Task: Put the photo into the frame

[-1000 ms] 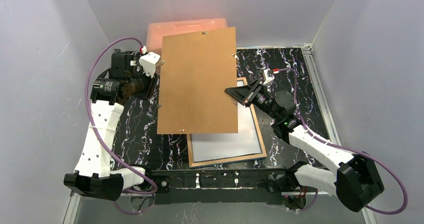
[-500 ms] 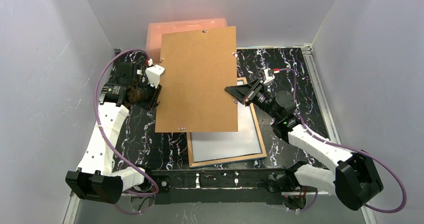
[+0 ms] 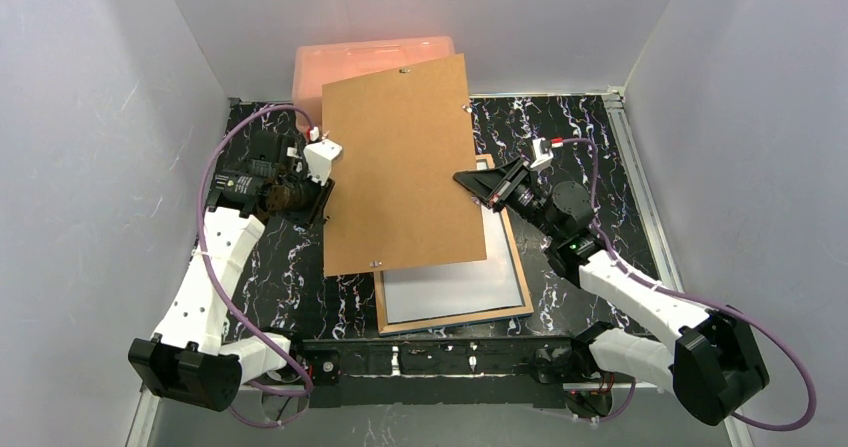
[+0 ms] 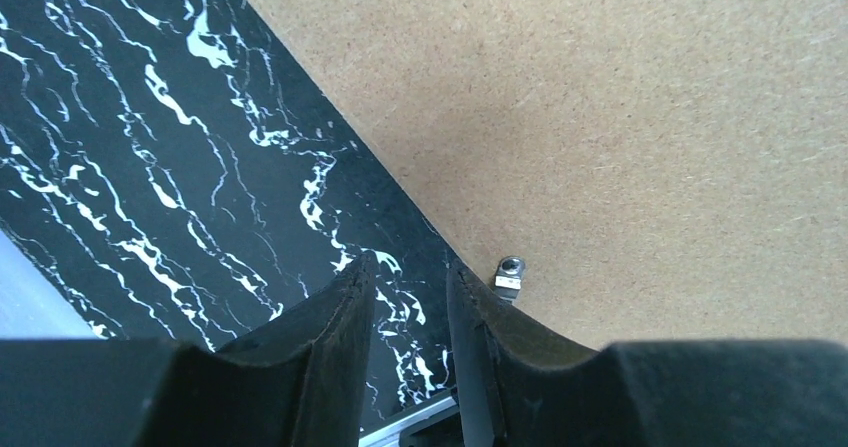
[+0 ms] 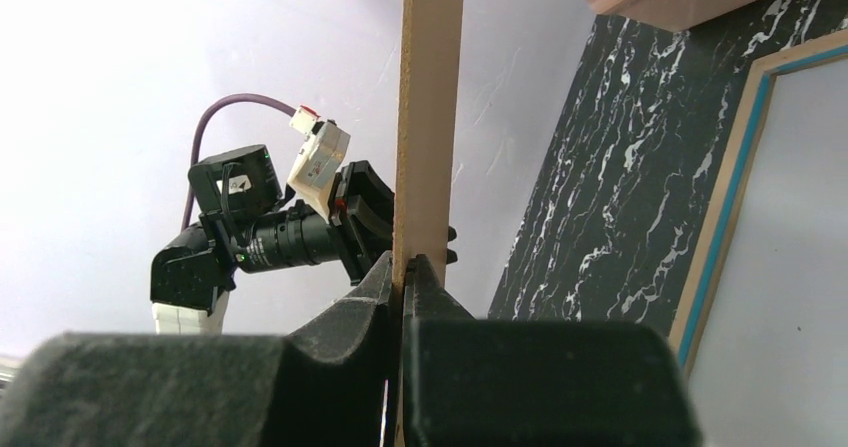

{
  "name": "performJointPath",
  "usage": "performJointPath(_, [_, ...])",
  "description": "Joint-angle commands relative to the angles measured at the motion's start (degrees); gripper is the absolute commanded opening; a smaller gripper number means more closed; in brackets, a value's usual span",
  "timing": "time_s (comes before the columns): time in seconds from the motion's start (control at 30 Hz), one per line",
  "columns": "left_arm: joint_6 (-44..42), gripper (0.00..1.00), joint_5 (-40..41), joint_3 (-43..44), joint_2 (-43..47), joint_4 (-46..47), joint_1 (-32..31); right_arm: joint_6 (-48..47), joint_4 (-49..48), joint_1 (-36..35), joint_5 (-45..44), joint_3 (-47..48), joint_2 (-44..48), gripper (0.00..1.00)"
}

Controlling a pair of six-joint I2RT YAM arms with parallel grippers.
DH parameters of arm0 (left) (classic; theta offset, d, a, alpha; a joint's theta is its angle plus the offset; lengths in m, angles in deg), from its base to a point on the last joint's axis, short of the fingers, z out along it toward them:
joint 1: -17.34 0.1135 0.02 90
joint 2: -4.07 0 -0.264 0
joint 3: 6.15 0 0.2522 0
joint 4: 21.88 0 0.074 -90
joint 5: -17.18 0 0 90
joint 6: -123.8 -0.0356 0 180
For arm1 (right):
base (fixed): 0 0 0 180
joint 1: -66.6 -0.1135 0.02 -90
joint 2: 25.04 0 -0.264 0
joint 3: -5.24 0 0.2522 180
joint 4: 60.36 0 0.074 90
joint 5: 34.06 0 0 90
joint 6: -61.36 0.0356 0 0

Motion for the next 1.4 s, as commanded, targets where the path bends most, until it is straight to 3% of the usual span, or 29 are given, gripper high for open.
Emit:
performJointPath(0.0, [1.04,0.32,-4.45,-1.23,1.83,-2.21,-1.21,-0.83,-4.65,-0.41,-4.59,1.48,4.64,0.01])
performJointPath(0.27, [1.47,0.39,-5.37,-0.31,2.29,-4.52,-1.2,-3.65,-0.61,1.92,-3.71,-0.04,6.57,0.01])
performJointPath(0.53, [1.55,0.49,-4.38,-3.6,2.58,-2.87,-1.16,-5.39,8.81,11.58,10.9,-3.2,10.82,0.01])
performJointPath(0.63, [1.66,0.69,-4.72,-4.38,2.29,-1.86,-1.18,-6.18,10.89,15.54,16.3,-4.48,12.75,0.01])
performJointPath(0.67, [1.66,0.71,-4.68,-4.57,2.17,-1.48,-1.13,-6.61,11.68,16.44,18.11,-4.68,12.84,0.01])
performJointPath(0.97, [1.61,0.72,-4.44,-6.34,-2.04,3.45,-0.85,-14.18,17.23,18.52,28.42,-3.18,11.61,0.01])
performJointPath(1.07, [1.62,0.7,-4.29,-6.39,-4.08,5.18,-0.7,-17.72,20.71,19.11,29.13,-1.35,10.65,0.01])
performJointPath(1.37, [1.13,0.63,-4.58,-8.52,-8.38,10.12,-0.64,-17.9,17.46,20.88,28.01,-3.02,8.23,0.01])
